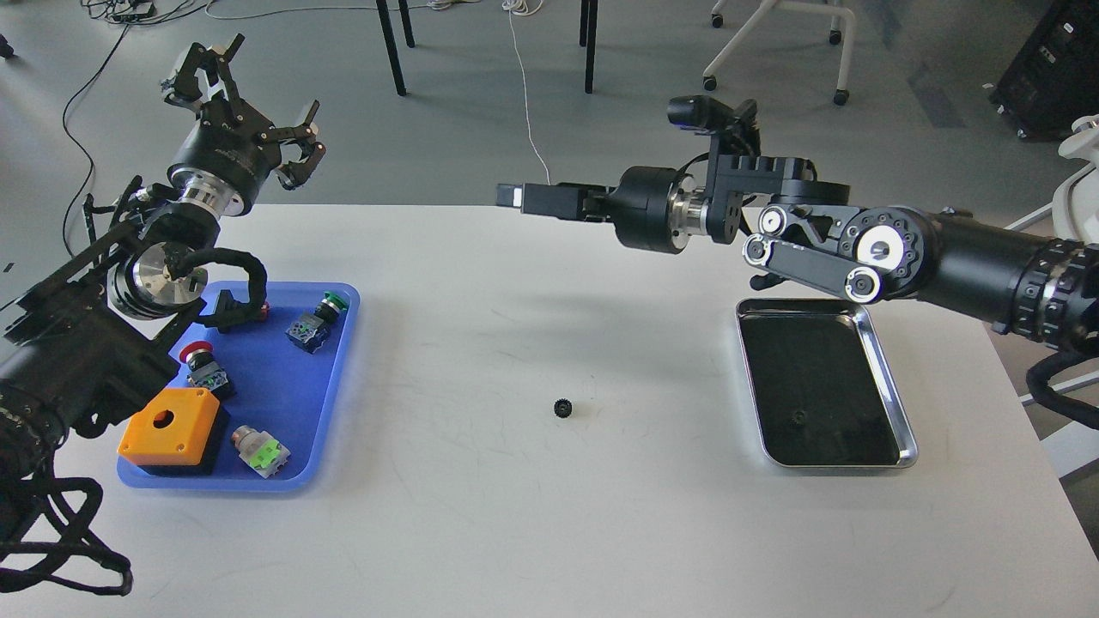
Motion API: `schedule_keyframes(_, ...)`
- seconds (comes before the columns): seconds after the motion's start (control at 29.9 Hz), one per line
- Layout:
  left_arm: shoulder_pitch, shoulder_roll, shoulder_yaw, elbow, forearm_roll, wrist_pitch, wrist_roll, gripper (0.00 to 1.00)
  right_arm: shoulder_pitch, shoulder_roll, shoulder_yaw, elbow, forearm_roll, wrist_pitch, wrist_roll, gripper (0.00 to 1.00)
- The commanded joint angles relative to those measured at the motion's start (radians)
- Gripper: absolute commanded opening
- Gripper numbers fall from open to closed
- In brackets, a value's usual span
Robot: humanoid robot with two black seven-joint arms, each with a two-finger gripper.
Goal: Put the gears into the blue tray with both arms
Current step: 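Lift the right arm away from the table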
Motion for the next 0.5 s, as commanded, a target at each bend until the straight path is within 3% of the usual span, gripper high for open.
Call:
schedule_keyframes(0.0,-0.009,0.013,0.003,-0.06,0.023,0.004,0.015,0.98,-0.093,-0.109,0.202,0.002,0.007,0.022,0.0,0.98)
schedule_keyframes(0.2,-0.002,0.013,0.021,-0.175,0.339,0.027,0.0,0.98,-0.243,-0.212,0.469,-0.004,0.165,0.05,0.0,0.98)
schedule_keyframes(0.47,-0.002,0.002,0.092,-0.265,0.599,0.038,0.001,0.98,-0.327,-0.272,0.561,-0.018,0.48,0.044,0.0,0.98)
